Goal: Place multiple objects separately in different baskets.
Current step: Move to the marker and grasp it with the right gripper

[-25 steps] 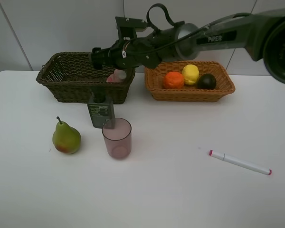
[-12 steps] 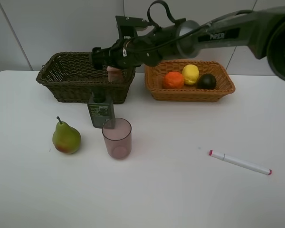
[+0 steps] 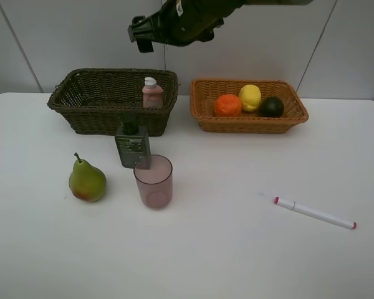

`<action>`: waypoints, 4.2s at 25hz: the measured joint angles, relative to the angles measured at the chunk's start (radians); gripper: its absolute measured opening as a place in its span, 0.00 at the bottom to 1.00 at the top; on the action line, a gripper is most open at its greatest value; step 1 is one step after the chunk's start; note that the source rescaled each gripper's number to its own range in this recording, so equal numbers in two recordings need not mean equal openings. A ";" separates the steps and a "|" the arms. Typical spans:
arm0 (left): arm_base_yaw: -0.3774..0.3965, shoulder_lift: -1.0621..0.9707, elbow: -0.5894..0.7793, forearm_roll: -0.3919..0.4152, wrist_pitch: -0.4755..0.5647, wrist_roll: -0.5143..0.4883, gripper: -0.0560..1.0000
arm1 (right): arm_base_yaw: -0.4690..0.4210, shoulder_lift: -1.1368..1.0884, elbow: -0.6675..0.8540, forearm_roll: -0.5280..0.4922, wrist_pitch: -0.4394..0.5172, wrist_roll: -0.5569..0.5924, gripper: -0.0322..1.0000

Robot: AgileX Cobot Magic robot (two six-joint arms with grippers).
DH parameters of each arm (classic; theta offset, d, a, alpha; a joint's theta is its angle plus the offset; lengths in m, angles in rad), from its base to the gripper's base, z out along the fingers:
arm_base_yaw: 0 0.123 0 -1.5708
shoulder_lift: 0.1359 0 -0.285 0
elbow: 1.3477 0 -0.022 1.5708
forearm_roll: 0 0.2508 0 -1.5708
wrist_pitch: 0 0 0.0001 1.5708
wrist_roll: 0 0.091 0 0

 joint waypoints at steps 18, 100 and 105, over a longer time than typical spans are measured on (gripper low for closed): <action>0.000 0.000 0.000 0.000 0.000 0.000 1.00 | 0.011 -0.076 0.007 0.257 0.664 -0.447 0.85; 0.000 0.000 0.000 0.000 0.000 0.000 1.00 | -0.380 -0.357 1.219 0.131 -0.215 -0.745 0.73; 0.000 0.000 0.000 0.000 0.000 0.000 1.00 | -0.390 -0.357 1.219 0.130 -0.230 -0.745 0.71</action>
